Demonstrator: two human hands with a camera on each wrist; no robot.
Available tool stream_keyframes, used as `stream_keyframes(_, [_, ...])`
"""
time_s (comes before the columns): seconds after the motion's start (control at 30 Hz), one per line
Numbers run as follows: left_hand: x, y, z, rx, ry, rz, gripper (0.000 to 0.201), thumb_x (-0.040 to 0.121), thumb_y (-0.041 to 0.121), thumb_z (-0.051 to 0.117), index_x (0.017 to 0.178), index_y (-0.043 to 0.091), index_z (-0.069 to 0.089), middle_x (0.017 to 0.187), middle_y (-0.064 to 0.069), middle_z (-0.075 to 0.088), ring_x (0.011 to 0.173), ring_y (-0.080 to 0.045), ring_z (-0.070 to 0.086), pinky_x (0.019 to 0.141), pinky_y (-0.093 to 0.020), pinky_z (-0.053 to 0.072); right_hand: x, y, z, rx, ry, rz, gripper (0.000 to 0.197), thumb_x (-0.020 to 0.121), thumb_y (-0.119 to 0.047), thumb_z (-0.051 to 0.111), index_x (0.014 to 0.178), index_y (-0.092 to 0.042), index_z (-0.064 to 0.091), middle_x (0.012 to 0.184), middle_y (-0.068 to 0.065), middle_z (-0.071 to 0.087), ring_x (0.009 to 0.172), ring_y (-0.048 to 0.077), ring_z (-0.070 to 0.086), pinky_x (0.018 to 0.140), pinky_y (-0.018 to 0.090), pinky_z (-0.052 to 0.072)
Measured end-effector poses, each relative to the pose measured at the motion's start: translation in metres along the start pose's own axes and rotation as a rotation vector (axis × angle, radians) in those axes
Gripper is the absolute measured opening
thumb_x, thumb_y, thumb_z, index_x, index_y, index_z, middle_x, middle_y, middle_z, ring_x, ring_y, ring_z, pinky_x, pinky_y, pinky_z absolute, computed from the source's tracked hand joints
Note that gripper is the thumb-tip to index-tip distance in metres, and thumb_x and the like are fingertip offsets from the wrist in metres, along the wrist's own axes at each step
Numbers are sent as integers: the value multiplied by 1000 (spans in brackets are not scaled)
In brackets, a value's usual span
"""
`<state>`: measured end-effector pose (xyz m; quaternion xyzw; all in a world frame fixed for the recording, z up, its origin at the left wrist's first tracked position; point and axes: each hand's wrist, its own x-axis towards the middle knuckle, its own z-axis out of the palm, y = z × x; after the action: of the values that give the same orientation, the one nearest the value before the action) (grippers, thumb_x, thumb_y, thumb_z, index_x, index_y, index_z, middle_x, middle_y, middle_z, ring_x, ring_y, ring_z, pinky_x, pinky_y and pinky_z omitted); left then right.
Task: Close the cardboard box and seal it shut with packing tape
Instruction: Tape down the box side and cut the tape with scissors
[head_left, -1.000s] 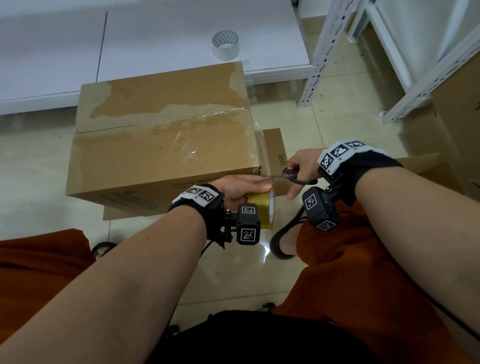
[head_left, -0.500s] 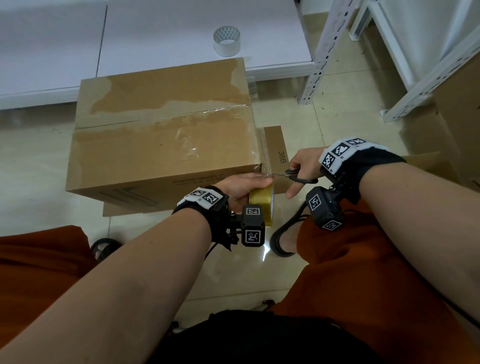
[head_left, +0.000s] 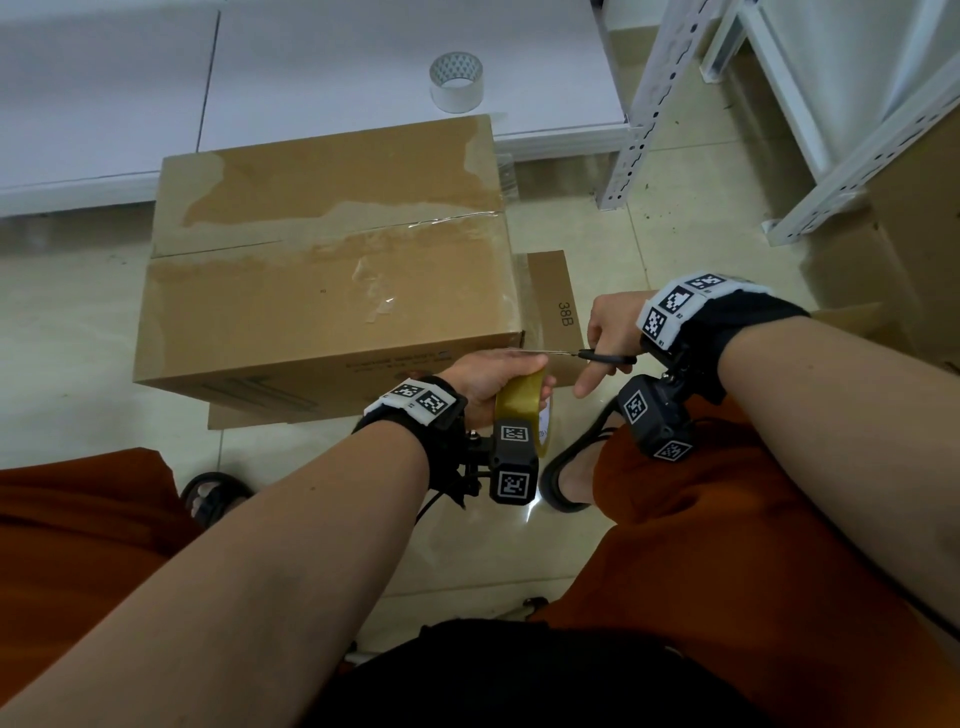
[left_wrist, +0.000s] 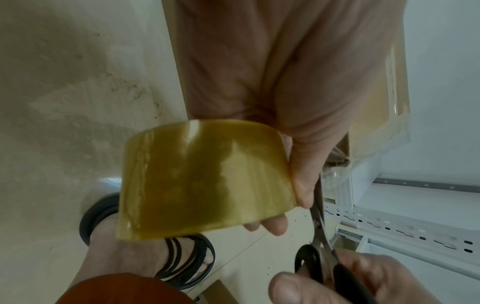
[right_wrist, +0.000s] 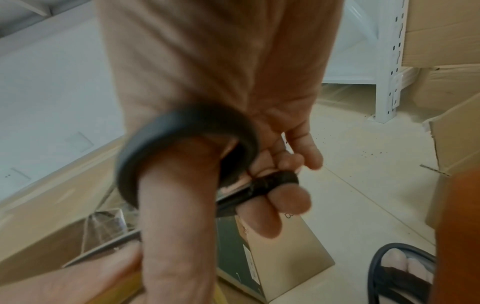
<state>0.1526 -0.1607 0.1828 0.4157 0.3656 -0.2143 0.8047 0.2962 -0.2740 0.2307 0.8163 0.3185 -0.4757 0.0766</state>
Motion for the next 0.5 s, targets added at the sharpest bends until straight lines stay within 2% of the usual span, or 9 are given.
stream_keyframes(0.3, [-6, 4, 0, -66, 2, -51, 10, 95, 9, 57, 104, 5, 57, 75, -11, 66, 61, -15, 61, 57, -24, 56, 0, 0, -3, -13, 71, -2, 41, 56, -44, 87, 62, -9, 67, 37, -6, 55, 45, 10, 52, 48, 18, 42])
stream_keyframes(0.5, [-8, 6, 2, -81, 9, -48, 7, 95, 9, 57, 102, 6, 56, 75, -12, 66, 58, -14, 62, 54, -22, 56, 3, 2, 1, -3, 85, 10, 44, 54, -46, 88, 65, -7, 69, 39, -4, 57, 53, 15, 56, 56, 23, 46])
